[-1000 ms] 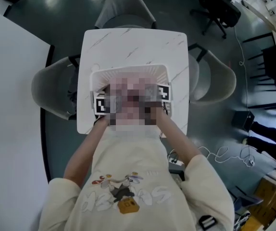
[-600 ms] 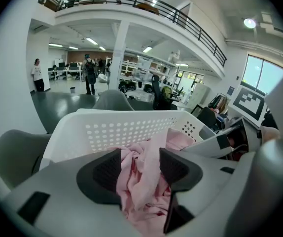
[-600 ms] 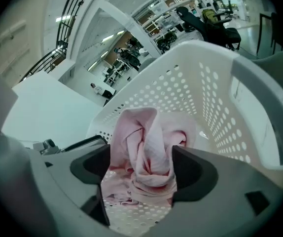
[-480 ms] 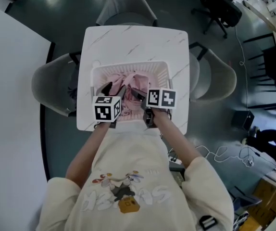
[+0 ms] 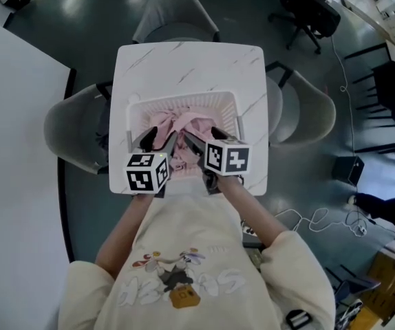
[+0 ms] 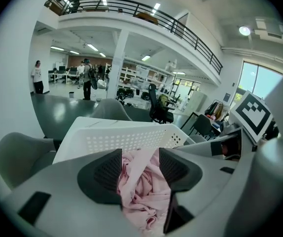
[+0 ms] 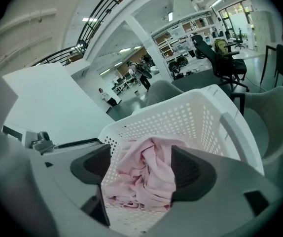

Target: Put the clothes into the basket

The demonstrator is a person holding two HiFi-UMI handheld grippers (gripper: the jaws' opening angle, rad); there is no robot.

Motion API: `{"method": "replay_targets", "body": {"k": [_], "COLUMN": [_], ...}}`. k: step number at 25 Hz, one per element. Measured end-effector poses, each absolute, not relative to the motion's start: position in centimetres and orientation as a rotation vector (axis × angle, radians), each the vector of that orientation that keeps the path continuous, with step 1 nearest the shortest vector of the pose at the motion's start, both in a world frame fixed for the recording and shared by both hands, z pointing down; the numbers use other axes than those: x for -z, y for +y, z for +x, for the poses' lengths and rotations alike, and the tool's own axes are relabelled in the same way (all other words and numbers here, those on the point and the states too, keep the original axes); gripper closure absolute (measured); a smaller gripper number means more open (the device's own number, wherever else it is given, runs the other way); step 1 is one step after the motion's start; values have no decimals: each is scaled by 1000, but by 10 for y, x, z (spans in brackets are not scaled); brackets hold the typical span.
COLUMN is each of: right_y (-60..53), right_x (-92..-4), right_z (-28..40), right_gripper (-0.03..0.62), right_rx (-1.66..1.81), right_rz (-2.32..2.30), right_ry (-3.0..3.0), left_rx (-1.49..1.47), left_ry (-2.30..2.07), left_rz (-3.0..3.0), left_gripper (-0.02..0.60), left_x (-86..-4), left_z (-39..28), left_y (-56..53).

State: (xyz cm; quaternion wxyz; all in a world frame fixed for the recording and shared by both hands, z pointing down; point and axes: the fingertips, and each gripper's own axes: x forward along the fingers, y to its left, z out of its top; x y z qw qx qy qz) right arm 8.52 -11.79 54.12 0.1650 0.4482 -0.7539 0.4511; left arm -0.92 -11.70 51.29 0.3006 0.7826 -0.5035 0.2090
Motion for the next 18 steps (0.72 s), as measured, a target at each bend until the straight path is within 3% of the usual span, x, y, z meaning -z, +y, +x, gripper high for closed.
{"method": "replay_targets", "body": {"k": [9,18], "right_y": [-104,-90], "right_x": [-485,-433], "right_z": [77,79], "right_gripper": [225,370], "right_rx": [-1156,-958], "right_rz": [1248,1259], "right_ry": [-2332,-2451], "left_rx": [-466,-359], "left_ry": [-1396,-1422], "left_rz": [2129,2162], "left_gripper": [373,424], "left_x": [-465,-424], "left_z": [-12,-13], "left_y": [-103,-81]}}
